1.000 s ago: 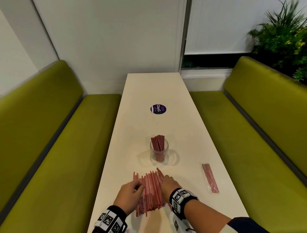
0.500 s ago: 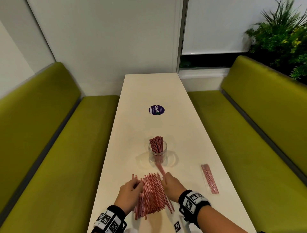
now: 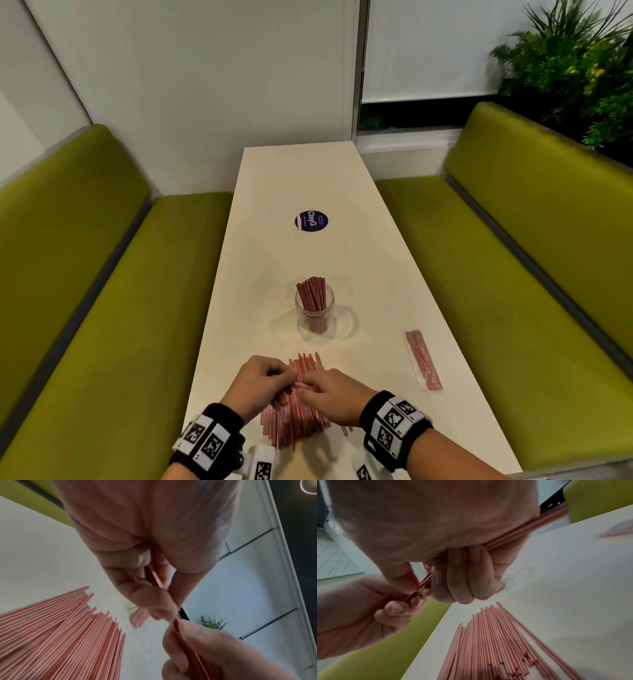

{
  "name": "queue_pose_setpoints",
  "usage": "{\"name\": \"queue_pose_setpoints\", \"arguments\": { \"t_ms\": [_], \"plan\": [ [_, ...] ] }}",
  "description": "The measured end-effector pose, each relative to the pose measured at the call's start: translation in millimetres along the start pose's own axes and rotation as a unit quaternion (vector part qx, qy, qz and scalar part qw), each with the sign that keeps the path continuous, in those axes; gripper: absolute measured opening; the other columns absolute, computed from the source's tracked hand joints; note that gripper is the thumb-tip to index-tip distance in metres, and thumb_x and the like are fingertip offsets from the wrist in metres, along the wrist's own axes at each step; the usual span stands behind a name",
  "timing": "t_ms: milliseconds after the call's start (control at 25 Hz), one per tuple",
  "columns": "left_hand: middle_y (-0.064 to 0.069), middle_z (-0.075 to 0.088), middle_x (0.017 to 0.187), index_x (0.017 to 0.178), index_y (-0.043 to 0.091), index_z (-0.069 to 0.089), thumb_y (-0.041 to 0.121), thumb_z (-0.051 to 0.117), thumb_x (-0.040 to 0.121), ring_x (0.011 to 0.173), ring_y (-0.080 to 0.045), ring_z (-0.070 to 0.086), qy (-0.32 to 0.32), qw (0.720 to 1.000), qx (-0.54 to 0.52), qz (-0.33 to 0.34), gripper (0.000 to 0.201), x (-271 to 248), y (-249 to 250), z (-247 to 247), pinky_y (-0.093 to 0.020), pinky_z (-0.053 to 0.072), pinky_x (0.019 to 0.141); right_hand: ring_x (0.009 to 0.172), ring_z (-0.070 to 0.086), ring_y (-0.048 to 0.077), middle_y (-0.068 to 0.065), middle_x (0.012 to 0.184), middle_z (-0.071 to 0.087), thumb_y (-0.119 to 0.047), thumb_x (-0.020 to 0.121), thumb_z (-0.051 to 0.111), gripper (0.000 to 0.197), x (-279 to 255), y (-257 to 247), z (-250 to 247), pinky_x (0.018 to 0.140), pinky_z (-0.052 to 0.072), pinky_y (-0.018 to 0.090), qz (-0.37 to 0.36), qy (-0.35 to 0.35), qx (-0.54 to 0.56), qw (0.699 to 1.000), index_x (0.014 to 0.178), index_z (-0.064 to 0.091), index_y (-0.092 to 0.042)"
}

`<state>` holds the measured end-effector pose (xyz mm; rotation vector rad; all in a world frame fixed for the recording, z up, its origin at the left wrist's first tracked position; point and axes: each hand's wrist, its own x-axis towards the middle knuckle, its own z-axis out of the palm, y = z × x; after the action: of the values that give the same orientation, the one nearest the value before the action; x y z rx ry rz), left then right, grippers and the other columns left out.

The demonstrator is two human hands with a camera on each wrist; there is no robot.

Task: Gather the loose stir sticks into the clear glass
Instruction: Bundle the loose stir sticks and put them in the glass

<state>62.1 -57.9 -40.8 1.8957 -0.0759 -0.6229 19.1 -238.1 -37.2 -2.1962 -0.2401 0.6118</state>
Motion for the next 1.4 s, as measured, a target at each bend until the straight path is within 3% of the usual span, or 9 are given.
{"name": "queue_pose_setpoints", "arguments": {
  "t_ms": [120,320,440,520,680,880,1040,1240,1400],
  "plan": [
    [-0.019,0.065,0.063,0.086,-0.005,0.074,0.013,0.072,0.089,0.050,-0.019,0.059,-0.054,0.998,-0.024,0.011,0.018,-3,1,-1,-0.026,0.050,0.050,0.090,0.065,0.006,-0.008,0.100,0.073,-0.050,0.089,0.058,0.025,1,-1,-5,0.085,0.051,0.028,-0.027,-0.025,0.018,0.999,0.105,0.070,-0.035],
    [-0.023,0.071,0.073,0.090,0.005,0.076,0.011,0.078,0.084,0.056,-0.028,0.063,-0.044,0.997,-0.040,0.043,0.008,-4,3,6,-0.033,0.053,0.054,0.075,0.064,0.013,-0.002,0.085,0.071,-0.050,0.077,0.073,0.039,6,-2,-22,0.062,0.044,0.021,0.009,-0.012,-0.022,1.000,0.102,0.073,-0.021],
    [-0.024,0.074,0.081,0.085,0.010,0.080,0.011,0.078,0.084,0.065,-0.031,0.067,-0.027,0.997,-0.040,0.061,0.002,-4,5,10,-0.035,0.054,0.060,0.080,0.063,0.009,-0.006,0.098,0.068,-0.047,0.073,0.079,0.053,4,-4,-29,0.068,0.047,0.021,0.046,-0.024,0.020,0.998,0.119,0.063,-0.028],
    [-0.026,0.073,0.076,0.082,0.009,0.080,0.009,0.075,0.086,0.060,-0.024,0.062,-0.030,0.996,-0.048,0.063,0.006,-5,6,10,-0.032,0.050,0.056,0.064,0.056,0.006,-0.003,0.092,0.065,-0.039,0.074,0.082,0.066,2,-3,-35,0.055,0.046,0.022,0.073,-0.051,0.120,0.989,0.131,0.050,-0.030],
    [-0.015,0.072,0.067,0.082,0.004,0.080,0.003,0.072,0.087,0.054,-0.017,0.055,0.003,0.993,-0.100,0.063,0.009,-8,5,9,-0.025,0.045,0.050,0.066,0.062,0.019,0.016,0.089,0.062,-0.018,0.083,0.077,0.050,-8,15,-59,0.054,0.051,0.024,0.068,-0.084,0.423,0.899,0.130,0.059,-0.016],
    [-0.024,0.070,0.070,0.084,0.001,0.078,0.002,0.073,0.085,0.055,-0.020,0.058,0.053,0.989,-0.129,0.057,0.006,-5,1,16,-0.025,0.048,0.051,0.071,0.069,0.025,0.021,0.088,0.069,-0.008,0.092,0.064,0.032,-14,27,-53,0.058,0.056,0.023,0.075,-0.009,0.556,0.828,0.117,0.062,0.011],
    [-0.021,0.070,0.068,0.085,0.002,0.076,0.004,0.072,0.087,0.057,-0.021,0.061,0.013,0.992,-0.106,0.064,0.005,-5,3,40,-0.025,0.050,0.053,0.052,0.056,0.017,0.010,0.069,0.062,-0.017,0.093,0.065,0.017,1,17,-18,0.044,0.042,0.022,0.096,0.086,0.504,0.854,0.091,0.069,-0.001],
    [-0.016,0.070,0.067,0.085,0.006,0.078,0.006,0.074,0.086,0.056,-0.021,0.060,0.075,0.989,-0.121,0.027,0.004,-8,-11,34,-0.028,0.050,0.054,0.053,0.052,0.017,0.002,0.067,0.055,-0.035,0.100,0.048,0.035,10,40,-17,0.045,0.040,0.026,0.178,0.183,0.443,0.859,0.089,0.066,-0.007],
    [-0.022,0.074,0.075,0.091,0.008,0.077,0.010,0.074,0.086,0.059,-0.019,0.064,0.154,0.980,-0.124,-0.021,0.006,-13,-33,20,-0.027,0.053,0.057,0.072,0.058,0.018,0.004,0.085,0.065,-0.035,0.092,0.057,0.027,15,58,-6,0.069,0.051,0.035,0.238,0.165,0.079,0.954,0.089,0.063,-0.009]
  ]
}}
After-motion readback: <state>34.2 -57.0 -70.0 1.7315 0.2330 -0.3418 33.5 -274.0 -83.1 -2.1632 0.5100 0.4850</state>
